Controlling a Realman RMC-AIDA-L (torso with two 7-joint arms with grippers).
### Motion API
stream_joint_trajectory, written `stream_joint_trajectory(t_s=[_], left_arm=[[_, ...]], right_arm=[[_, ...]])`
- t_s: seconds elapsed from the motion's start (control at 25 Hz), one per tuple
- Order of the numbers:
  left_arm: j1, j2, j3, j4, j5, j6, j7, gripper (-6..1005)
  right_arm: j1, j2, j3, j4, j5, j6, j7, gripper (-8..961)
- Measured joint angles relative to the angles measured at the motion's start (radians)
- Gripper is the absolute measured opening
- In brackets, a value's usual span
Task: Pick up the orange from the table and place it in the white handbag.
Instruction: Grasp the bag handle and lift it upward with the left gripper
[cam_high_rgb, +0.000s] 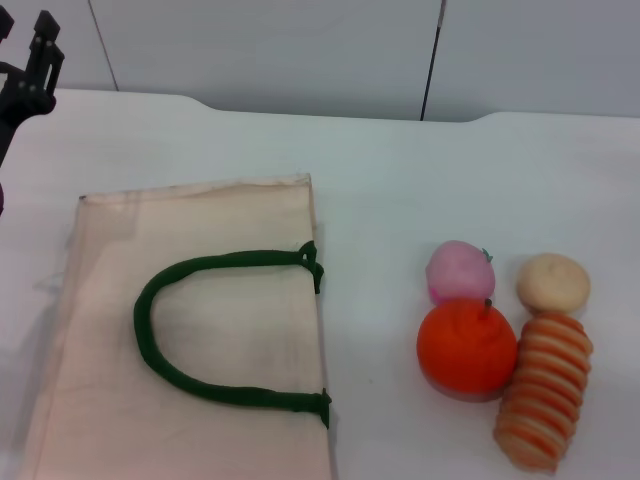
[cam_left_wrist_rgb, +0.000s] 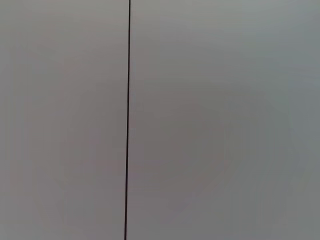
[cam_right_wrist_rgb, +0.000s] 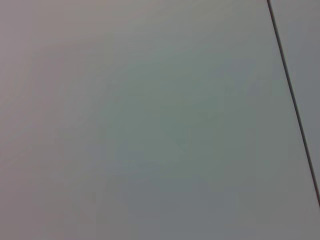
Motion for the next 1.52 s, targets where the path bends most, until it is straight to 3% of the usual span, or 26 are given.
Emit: stream_joint_trajectory(t_s=[0.76,1.08,1.52], left_arm=[[-0.002,0.0,0.006,0.0,0.005,-0.005,-0.021,501],[0.001,0.006,0.012,-0.05,0.033,-0.011,-0.272,501],[-0.03,0.007,0.012,-0.289,0.255,0.0,-0.767,502]], right_arm=[[-0.001,0.0,0.0,0.0,0.0,0.0,0.0,880],[-0.001,-0.002,0.0,0.0,0.0,-0.023,0.0,880],[0.0,-0.005,0.0,-0.004,-0.005,-0.041,0.025,880]])
